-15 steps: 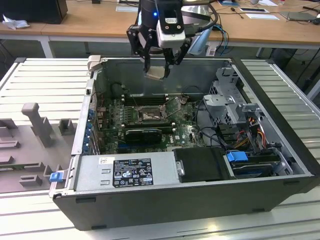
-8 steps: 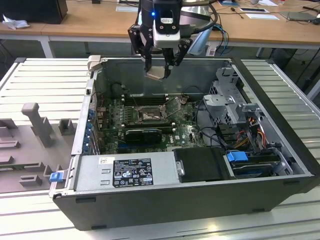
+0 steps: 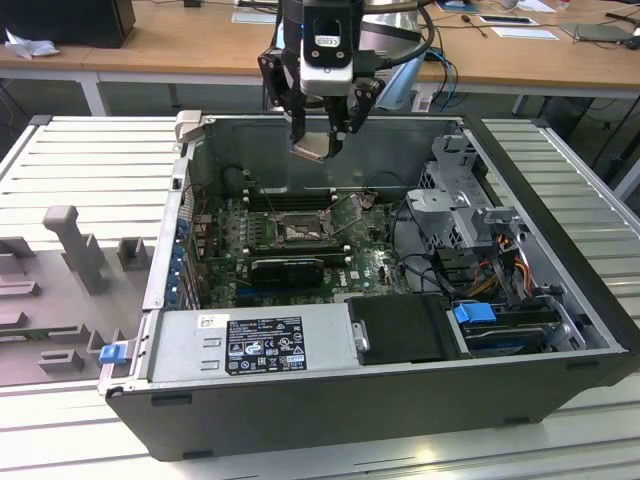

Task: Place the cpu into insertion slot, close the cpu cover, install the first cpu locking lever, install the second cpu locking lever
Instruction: 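Place the cpu into insertion slot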

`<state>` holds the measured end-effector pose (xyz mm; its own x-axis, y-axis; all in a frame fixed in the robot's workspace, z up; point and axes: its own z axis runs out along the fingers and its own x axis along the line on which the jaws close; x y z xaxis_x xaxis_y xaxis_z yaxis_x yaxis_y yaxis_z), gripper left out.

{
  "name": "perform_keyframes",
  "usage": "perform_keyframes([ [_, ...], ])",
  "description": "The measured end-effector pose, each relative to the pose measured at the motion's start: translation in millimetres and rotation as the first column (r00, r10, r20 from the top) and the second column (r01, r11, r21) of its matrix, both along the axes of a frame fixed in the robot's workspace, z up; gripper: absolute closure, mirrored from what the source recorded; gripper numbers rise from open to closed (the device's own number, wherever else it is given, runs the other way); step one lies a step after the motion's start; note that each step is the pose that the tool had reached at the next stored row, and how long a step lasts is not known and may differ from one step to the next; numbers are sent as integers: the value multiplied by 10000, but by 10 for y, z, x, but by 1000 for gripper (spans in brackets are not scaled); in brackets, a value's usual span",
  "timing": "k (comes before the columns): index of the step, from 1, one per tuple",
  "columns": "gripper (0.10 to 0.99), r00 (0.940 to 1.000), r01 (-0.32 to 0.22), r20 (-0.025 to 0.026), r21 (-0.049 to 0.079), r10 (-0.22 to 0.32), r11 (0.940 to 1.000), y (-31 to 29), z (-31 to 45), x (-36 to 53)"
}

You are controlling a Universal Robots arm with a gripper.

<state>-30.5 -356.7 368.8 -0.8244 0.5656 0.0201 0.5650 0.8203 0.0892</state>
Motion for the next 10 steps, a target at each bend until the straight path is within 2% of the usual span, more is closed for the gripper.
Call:
perform_keyframes([
  [10, 557, 9978, 669, 0, 0, -669, 9978, 0, 0, 0],
])
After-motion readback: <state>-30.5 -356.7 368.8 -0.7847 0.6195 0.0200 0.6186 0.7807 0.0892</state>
